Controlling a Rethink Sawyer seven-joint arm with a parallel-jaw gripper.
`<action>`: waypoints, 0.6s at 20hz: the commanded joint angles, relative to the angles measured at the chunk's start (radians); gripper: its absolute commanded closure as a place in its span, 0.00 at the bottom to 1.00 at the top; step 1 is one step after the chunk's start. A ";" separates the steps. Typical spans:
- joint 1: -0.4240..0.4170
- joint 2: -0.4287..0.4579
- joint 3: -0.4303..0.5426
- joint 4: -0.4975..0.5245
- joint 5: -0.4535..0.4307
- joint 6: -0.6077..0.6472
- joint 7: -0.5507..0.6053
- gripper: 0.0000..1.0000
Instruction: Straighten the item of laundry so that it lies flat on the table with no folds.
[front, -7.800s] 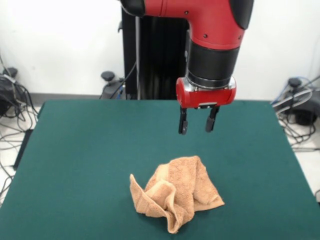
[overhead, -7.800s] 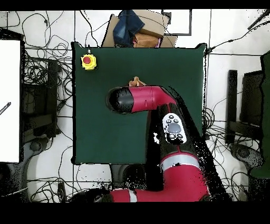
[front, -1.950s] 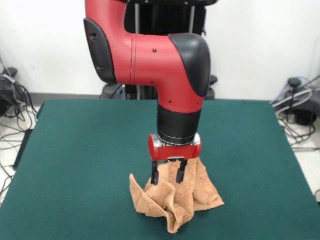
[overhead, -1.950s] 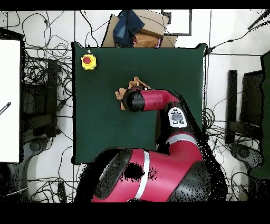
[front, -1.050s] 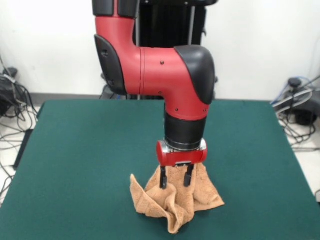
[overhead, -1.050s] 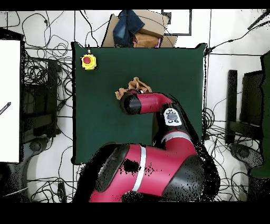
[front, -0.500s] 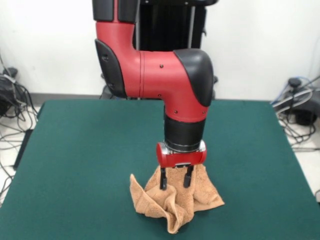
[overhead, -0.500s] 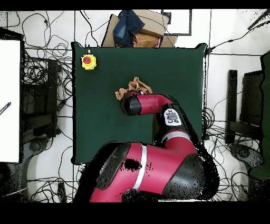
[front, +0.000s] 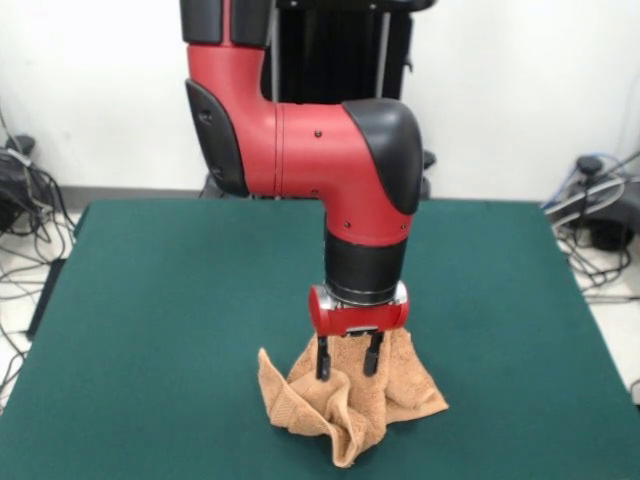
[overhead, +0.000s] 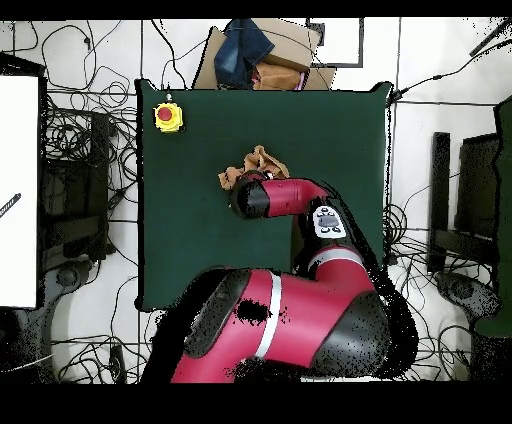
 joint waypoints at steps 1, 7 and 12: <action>0.000 0.037 -0.003 -0.015 -0.017 -0.013 0.107 0.00; 0.004 0.048 -0.011 -0.031 -0.014 0.004 0.106 0.00; 0.011 0.054 -0.022 -0.048 -0.006 0.022 0.110 0.00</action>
